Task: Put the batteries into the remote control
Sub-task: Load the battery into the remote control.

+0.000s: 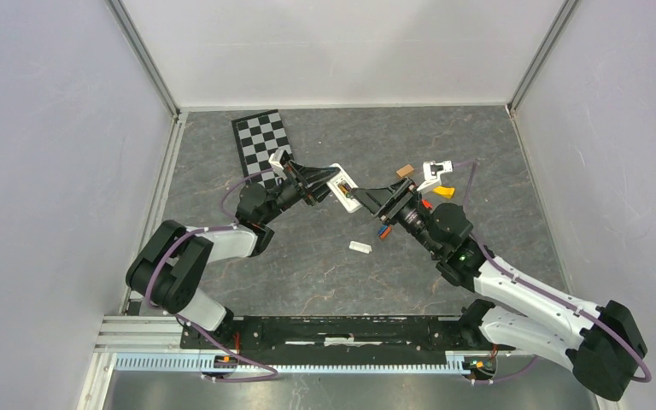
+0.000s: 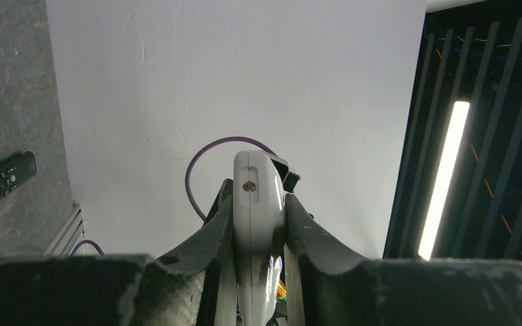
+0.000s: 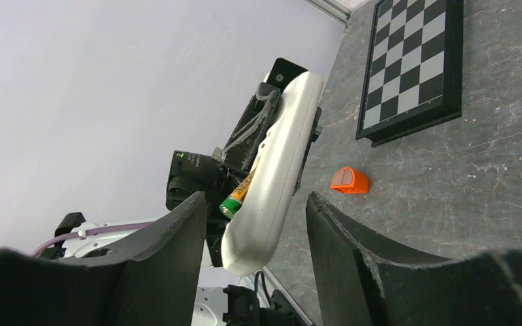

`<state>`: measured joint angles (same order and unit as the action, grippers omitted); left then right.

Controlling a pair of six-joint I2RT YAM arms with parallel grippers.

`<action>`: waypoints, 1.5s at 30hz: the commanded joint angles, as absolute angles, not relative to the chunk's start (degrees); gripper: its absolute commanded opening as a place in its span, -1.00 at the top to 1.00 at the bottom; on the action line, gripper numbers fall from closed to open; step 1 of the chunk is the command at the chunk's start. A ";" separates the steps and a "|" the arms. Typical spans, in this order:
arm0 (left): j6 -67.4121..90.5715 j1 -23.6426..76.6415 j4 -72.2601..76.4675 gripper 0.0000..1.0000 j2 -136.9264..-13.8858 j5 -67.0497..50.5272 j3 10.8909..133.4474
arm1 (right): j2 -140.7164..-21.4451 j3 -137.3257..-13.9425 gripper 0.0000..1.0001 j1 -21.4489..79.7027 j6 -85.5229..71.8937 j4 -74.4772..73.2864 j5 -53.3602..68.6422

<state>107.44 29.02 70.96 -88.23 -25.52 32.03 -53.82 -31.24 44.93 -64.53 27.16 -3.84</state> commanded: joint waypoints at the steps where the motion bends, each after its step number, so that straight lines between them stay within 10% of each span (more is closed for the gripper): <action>1: 110.77 29.27 76.74 0.96 -88.53 -25.51 32.44 | -55.14 -32.27 -0.23 44.82 -65.20 29.90 -3.69; 25: 101.63 29.27 68.47 0.96 -81.26 -28.38 33.99 | -59.48 -35.79 0.31 44.82 -64.24 12.22 -6.00; 45: 57.74 29.13 31.55 0.96 -63.82 -33.69 41.85 | -59.35 -41.18 -0.16 44.82 -44.16 6.97 -4.40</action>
<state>69.04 27.94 34.44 -69.49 -26.52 37.91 -61.47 -41.01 45.36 -52.29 9.45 -1.98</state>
